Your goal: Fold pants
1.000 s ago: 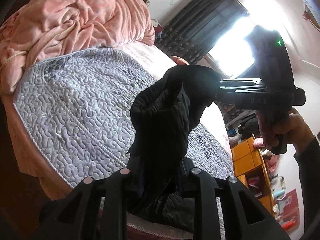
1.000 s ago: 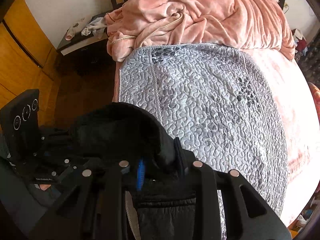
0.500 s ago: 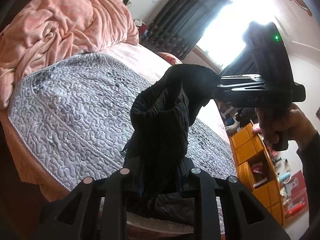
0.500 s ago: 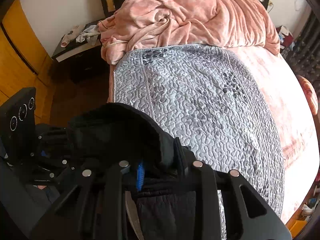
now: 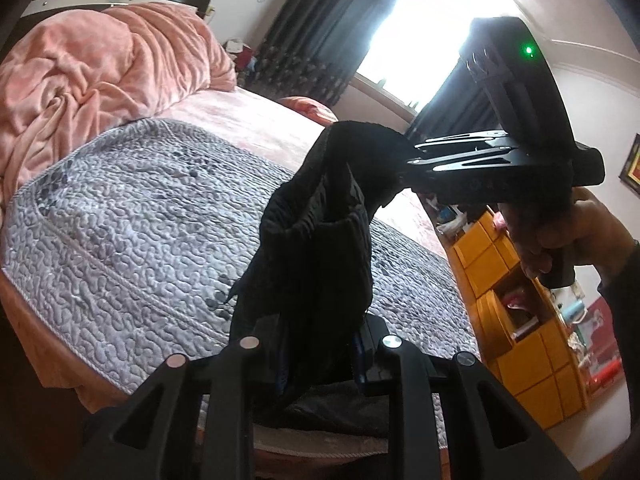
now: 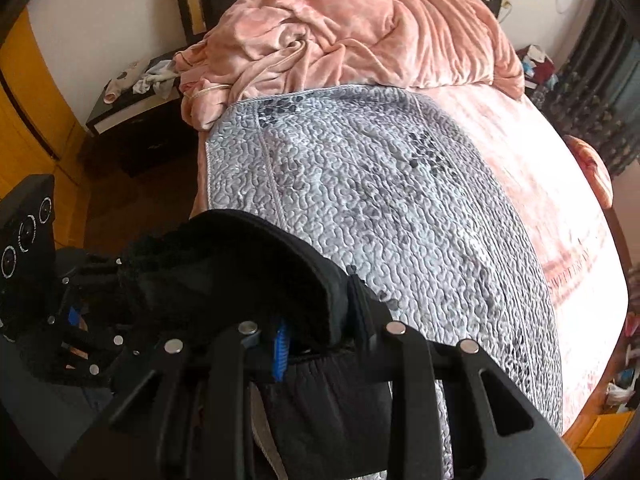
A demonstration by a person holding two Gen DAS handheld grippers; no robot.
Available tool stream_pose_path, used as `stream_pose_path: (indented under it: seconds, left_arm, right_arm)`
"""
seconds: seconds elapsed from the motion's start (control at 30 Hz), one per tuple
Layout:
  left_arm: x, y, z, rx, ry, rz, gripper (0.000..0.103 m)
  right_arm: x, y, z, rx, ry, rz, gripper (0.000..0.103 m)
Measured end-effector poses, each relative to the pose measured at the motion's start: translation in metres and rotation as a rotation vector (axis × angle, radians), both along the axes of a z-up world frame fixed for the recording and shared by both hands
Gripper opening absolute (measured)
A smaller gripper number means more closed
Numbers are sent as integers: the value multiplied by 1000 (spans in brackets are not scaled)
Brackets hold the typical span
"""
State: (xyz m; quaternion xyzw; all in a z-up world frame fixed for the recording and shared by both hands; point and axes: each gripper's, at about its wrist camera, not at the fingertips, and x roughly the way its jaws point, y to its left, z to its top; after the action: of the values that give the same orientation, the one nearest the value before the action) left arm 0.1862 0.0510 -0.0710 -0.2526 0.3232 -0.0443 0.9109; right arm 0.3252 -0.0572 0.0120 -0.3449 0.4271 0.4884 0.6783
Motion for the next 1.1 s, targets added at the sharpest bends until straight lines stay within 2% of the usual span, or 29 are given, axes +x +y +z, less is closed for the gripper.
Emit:
stream_pose_path:
  seconds: [0.47,1.1]
  left_arm:
    - [9,-57,7,65,-5,-105,24]
    - [24,-124,-5,106,18,-228,24]
  right_arm:
    - [6,-63,-3,45,-26,-38,25]
    - [13,-146,-19,70,-36,-119,25]
